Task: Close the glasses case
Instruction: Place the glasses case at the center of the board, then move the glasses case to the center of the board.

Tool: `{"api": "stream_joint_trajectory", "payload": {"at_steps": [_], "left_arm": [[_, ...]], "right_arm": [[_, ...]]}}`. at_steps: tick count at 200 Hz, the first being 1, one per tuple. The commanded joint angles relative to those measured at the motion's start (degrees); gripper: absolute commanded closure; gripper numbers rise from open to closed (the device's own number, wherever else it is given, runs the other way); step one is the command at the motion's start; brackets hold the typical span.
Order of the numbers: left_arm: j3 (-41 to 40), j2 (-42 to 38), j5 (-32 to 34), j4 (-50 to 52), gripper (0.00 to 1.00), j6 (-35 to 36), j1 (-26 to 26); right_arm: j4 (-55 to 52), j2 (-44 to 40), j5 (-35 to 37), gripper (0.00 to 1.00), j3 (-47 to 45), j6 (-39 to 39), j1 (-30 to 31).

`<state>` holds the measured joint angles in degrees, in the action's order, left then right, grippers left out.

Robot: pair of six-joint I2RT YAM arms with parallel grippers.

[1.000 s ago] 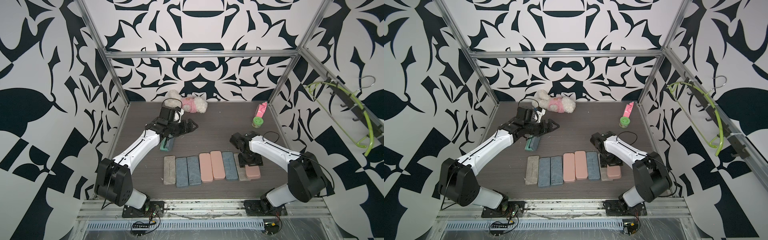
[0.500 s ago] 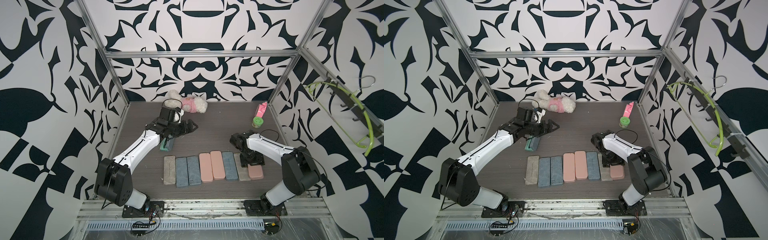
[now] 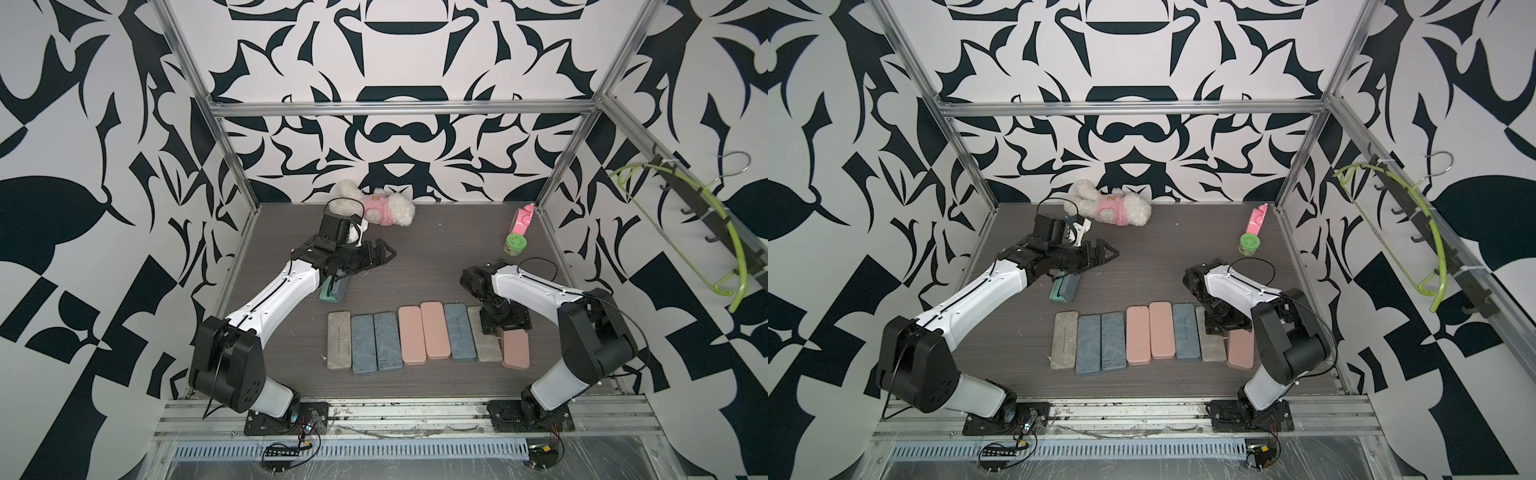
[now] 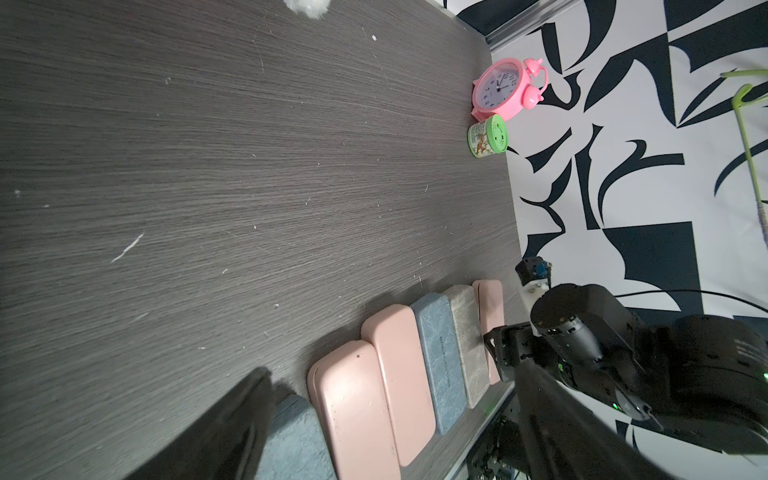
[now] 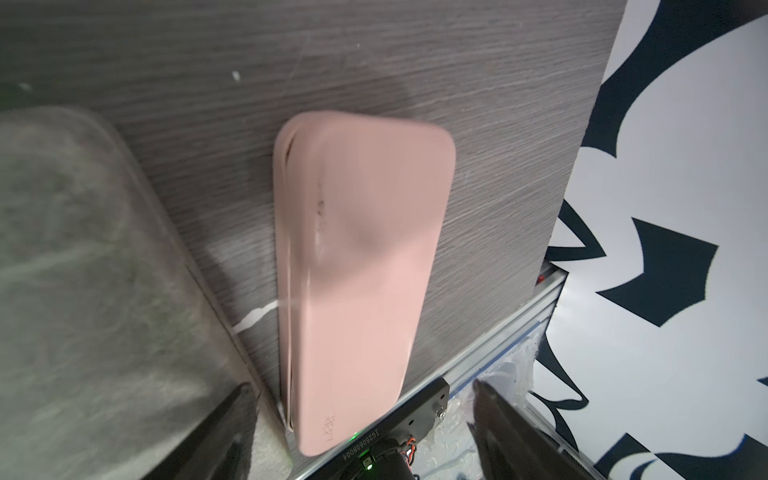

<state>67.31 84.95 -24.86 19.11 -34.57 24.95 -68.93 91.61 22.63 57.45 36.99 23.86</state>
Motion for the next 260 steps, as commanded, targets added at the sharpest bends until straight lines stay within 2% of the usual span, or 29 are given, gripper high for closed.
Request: {"api": "stream_joint_trajectory", "payload": {"at_steps": [1,23,47,61,78,101,137,213,260], "left_arm": [[-0.6,0.58,-0.23,0.29,0.04,0.72,0.19],[-0.56,0.66,-0.1,0.21,0.04,0.73,0.19],[-0.37,0.98,-0.35,0.21,0.04,0.64,0.19],[-0.36,1.03,-0.31,0.17,0.04,0.64,0.19],[-0.44,1.04,-0.14,0.29,0.04,0.86,0.19],[-0.42,0.88,0.35,0.64,0.04,1.25,0.19],[-0.2,1.13,0.43,0.86,0.04,1.54,0.19],[-0.17,1.07,1.24,1.43,0.04,2.22,0.19],[-0.07,-0.1,2.29,1.89,0.04,3.26,0.19]], "right_arm": [[0.17,-6.8,-0.53,0.16,1.45,-0.99,-3.45],[5.59,-17.36,-8.67,0.17,-1.01,-4.04,-14.05],[12.38,-25.54,-24.65,0.18,-4.69,-7.68,-27.93],[13.99,-25.39,-29.11,0.19,-5.68,-8.64,-31.46],[14.96,-22.89,-30.6,0.2,-6.2,-9.2,-33.67],[18.33,-21.23,-35.24,0.27,-8.22,-9.48,-38.36],[22.38,-18.94,-38.05,0.33,-11.79,-9.15,-39.24],[23.27,-19.57,-31.54,0.38,-14.38,-6.73,-39.41],[24.32,-21.05,-28.26,0.35,-16.81,-3.72,-40.1]]}}
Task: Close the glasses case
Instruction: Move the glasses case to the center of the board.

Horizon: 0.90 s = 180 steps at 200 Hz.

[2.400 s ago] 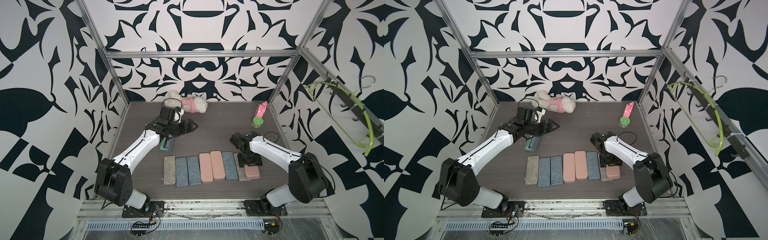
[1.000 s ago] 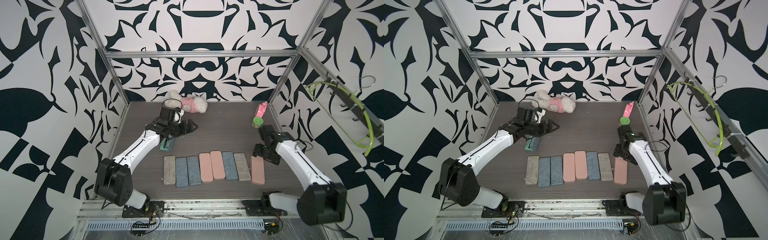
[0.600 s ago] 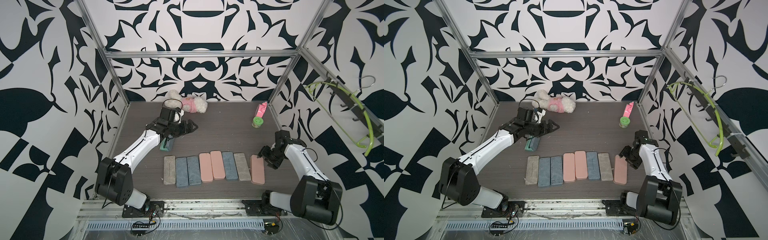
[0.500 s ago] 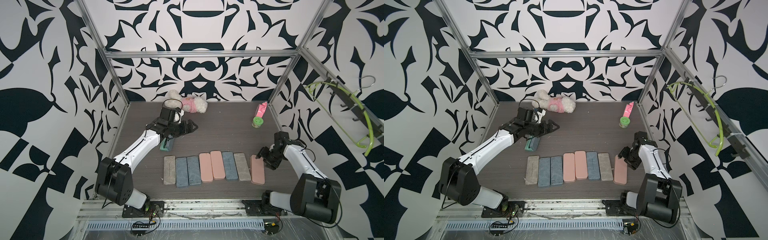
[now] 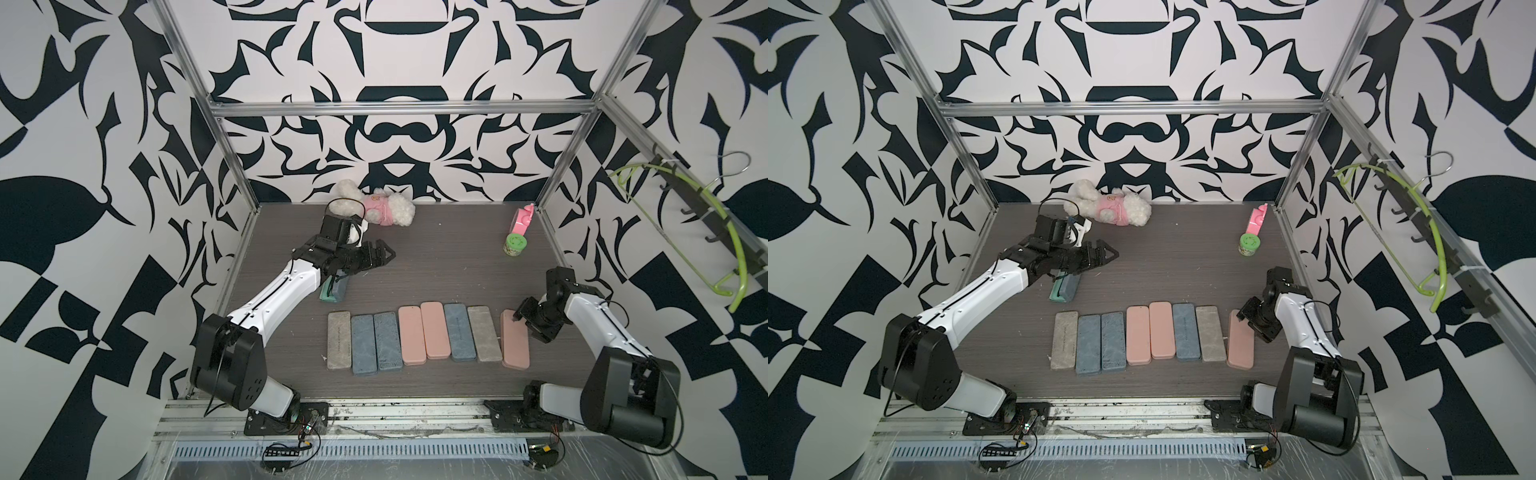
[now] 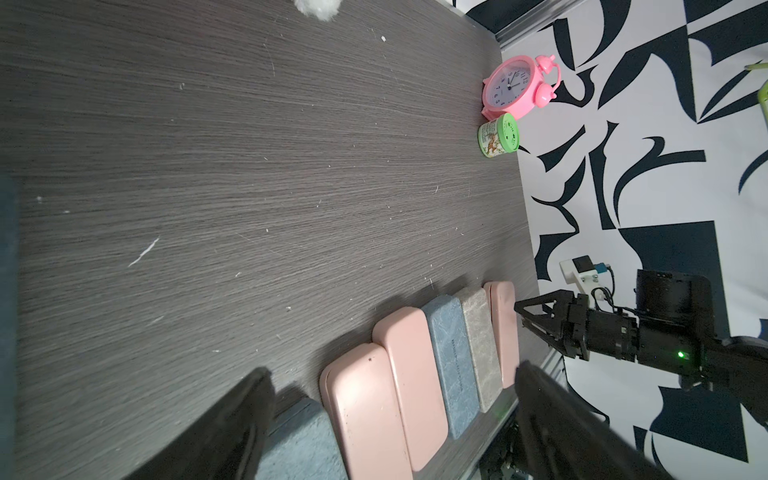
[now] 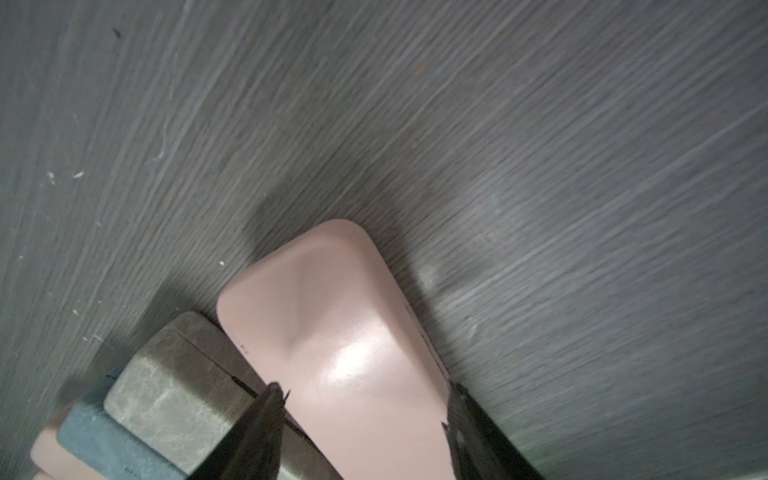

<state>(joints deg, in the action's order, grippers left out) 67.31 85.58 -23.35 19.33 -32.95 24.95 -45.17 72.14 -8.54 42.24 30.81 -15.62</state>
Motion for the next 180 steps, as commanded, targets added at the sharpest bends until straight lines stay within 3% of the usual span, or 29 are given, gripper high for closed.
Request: {"api": "stream_joint_trajectory", "payload": {"at_steps": [1,26,102,180], "left_arm": [[-0.07,-0.71,0.77,1.67,0.04,1.65,0.19],[-0.16,-0.94,1.17,1.5,0.04,1.84,0.19],[2.22,-0.58,0.34,3.23,0.04,2.49,0.19],[2.17,-6.2,-0.24,6.8,0.04,1.49,-1.45]], "right_arm": [[0.63,-1.57,2.87,0.35,-1.62,2.53,-0.72],[1.27,-1.81,2.25,0.35,-1.56,2.17,-1.41],[8.85,0.27,-9.22,0.43,-6.9,2.24,-1.24],[11.81,-0.31,-11.25,0.44,-8.99,5.67,5.14]]}}
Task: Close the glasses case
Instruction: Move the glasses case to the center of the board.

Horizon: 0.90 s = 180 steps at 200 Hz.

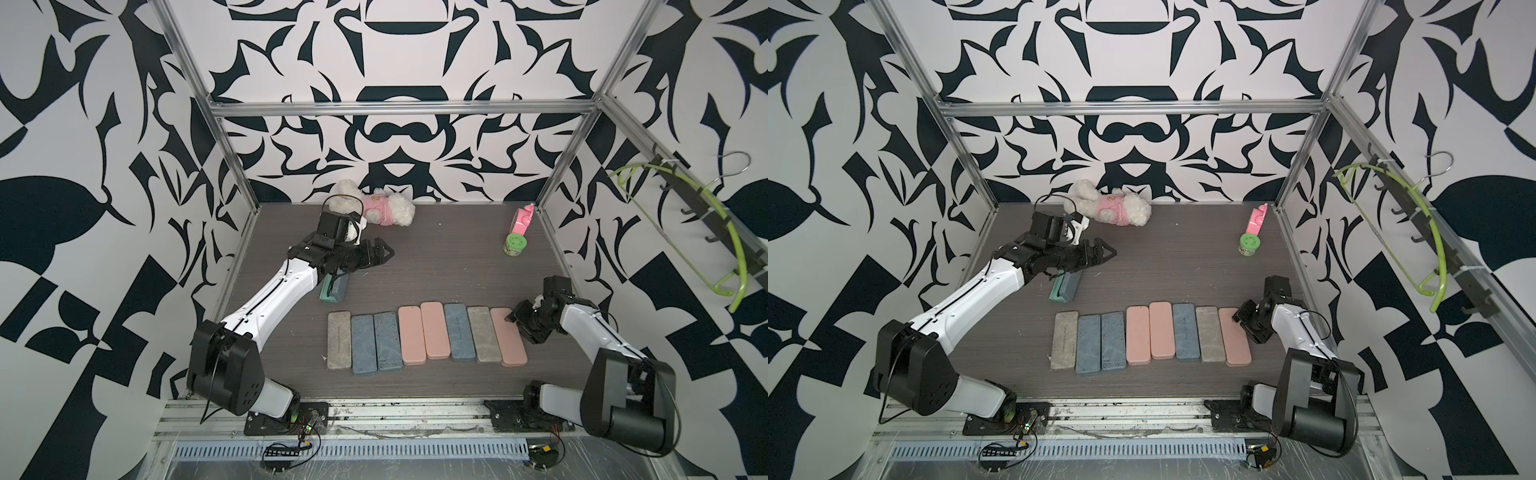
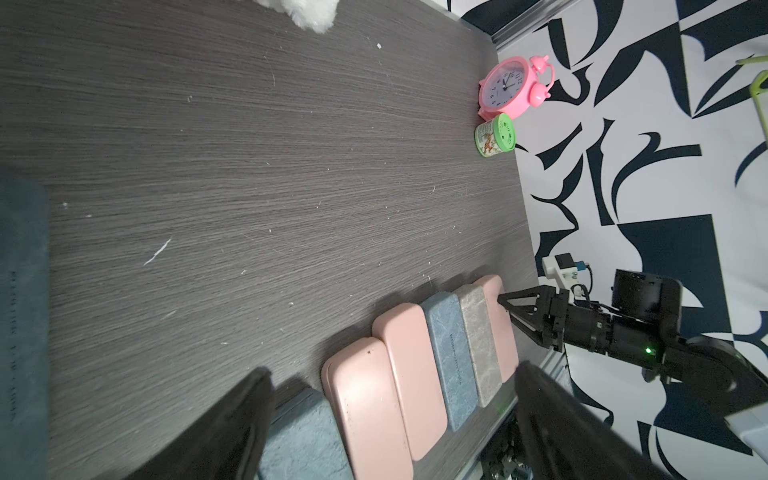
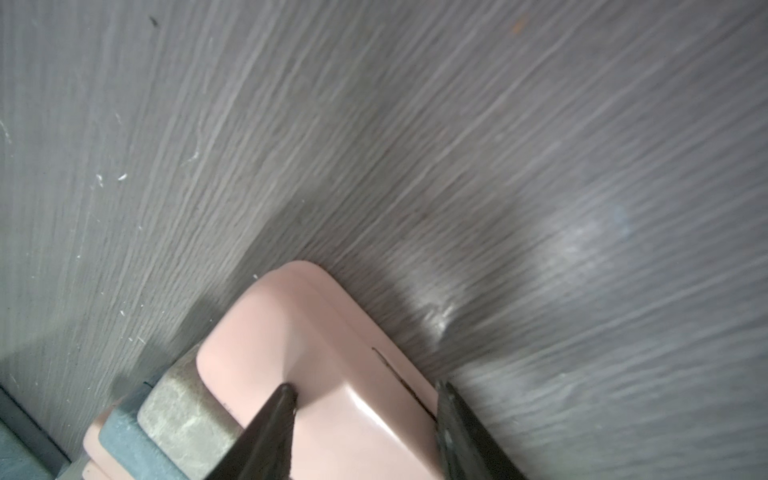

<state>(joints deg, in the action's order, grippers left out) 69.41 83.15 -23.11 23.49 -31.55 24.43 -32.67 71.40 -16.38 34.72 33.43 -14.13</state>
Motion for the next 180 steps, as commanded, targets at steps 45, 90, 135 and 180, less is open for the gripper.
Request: {"api": "stream_joint_trajectory", "payload": {"at_steps": [45,90,135,180], "left_arm": [[-0.75,-7.36,0.2,5.49,0.04,-0.63,-3.38],[-1.8,-9.33,1.72,9.34,0.04,-0.44,-7.53],[-1.05,-9.38,5.89,14.12,0.04,1.32,-10.53],[-1.43,-8.39,15.18,17.46,0.03,3.53,-11.21]], "right_arm": [[0.9,0.46,0.39,0.44,-2.24,10.69,12.92],[3.13,-1.64,4.15,0.44,-3.91,20.02,21.64],[6.3,-1.66,6.28,0.43,-3.93,27.23,29.85],[6.18,-1.9,5.39,0.26,-0.85,26.35,32.23]]}}
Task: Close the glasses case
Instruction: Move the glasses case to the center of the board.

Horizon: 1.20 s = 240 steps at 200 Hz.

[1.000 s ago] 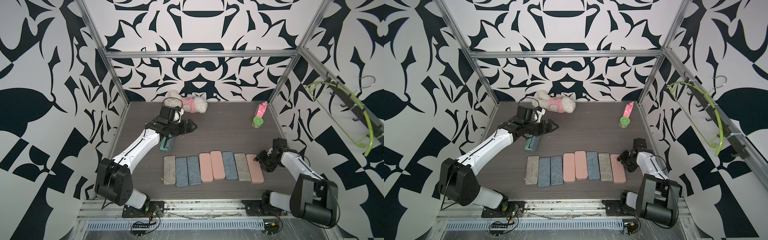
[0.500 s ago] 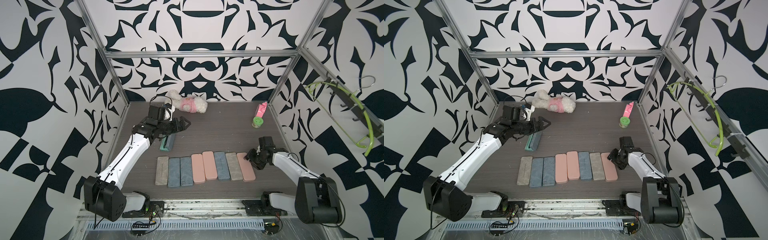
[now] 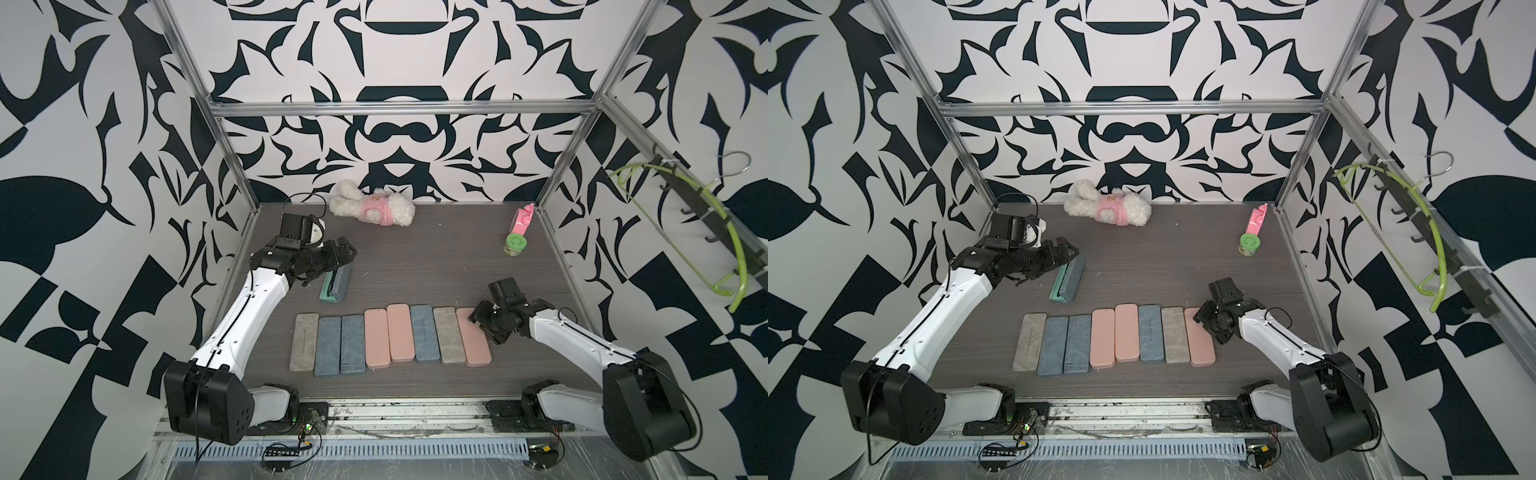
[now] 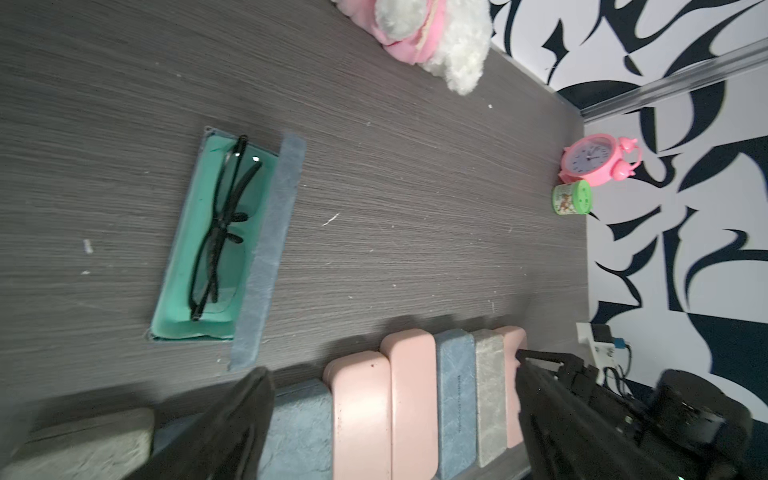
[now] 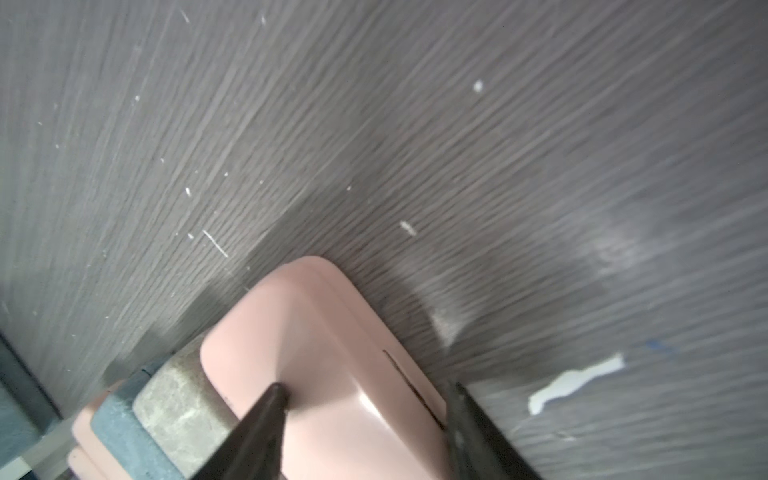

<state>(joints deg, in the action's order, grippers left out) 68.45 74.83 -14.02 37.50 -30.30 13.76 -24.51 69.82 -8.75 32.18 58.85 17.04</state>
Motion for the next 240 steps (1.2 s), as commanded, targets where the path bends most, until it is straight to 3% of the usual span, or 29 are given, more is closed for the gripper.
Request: {"api": "stream_joint_trajectory", "payload": {"at_steps": [1,29,75,104,116,135,154,240], "left_arm": [[-0.53,0.0,6.23,3.41,0.03,2.32,-0.56],[-1.87,2.12,9.81,3.3,0.03,2.72,-2.31],[-3.23,7.01,11.87,2.03,0.04,2.6,-8.34],[-3.01,12.45,12.28,2.09,0.14,3.32,-11.82],[-2.92,14.45,10.8,2.18,0.26,2.35,-12.99],[-3.16,17.39,9.29,0.7,0.39,1.59,-13.06],[-2.54,20.69,7.87,0.24,0.44,1.48,-12.97],[-0.29,28.94,7.06,-1.66,0.49,2.17,-10.17]], "right_arm": [[-2.09,-0.4,-2.19,0.26,1.84,0.88,1.02],[-8.95,-1.45,1.52,0.13,7.73,-4.05,0.48],[-15.13,-3.62,1.73,0.11,15.4,-10.57,-3.39],[-16.09,-3.8,-1.61,0.12,20.09,-13.73,-3.41],[-16.83,-3.07,-2.8,0.12,22.0,-14.91,-3.41],[-16.62,-1.58,-5.82,0.15,23.94,-16.32,-3.33],[-16.38,-0.92,-7.33,0.17,25.06,-17.17,-3.1],[-15.81,-1.0,-9.62,0.2,23.94,-19.65,-2.62]]}}
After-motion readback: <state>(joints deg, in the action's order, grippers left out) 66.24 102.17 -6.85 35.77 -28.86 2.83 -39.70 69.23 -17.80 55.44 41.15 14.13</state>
